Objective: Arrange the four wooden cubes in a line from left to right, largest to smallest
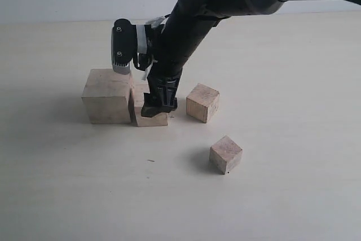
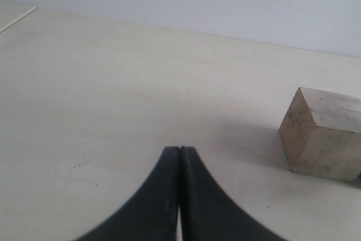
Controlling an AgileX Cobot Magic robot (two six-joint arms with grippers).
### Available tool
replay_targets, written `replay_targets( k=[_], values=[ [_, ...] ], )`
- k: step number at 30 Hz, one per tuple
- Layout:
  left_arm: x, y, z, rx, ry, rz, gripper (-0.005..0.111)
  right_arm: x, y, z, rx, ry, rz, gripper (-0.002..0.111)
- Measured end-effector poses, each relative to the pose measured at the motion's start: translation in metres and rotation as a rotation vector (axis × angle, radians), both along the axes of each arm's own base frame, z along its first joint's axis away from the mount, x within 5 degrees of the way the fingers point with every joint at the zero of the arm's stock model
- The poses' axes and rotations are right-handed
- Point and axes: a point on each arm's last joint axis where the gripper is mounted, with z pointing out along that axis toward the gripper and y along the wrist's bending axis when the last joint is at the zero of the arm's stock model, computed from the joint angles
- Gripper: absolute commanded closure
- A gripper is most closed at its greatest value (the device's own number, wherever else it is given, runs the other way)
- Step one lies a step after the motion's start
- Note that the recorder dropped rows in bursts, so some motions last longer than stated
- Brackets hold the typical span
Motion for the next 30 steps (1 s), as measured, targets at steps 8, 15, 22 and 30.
replay_targets(
  k=[8, 15, 22, 30],
  values=[
    [0.000, 0.000, 0.000, 0.000, 0.000, 0.000, 0.107, 0.002, 0.002, -0.019, -0.018, 0.022, -0.004, 0.012],
    [0.000, 0.000, 0.000, 0.000, 0.000, 0.000, 0.107, 0.004, 0.003, -0.022, -0.014, 0.013, -0.014, 0.012],
    [0.000, 0.000, 0.000, 0.000, 0.000, 0.000, 0.107, 0.005, 0.003, -0.023, -0.010, 0.019, -0.048, 0.012],
    [0.000, 0.000, 0.000, 0.000, 0.000, 0.000, 0.107, 0.007, 0.004, -0.038, -0.025, 0.038, -0.087, 0.050]
  ],
)
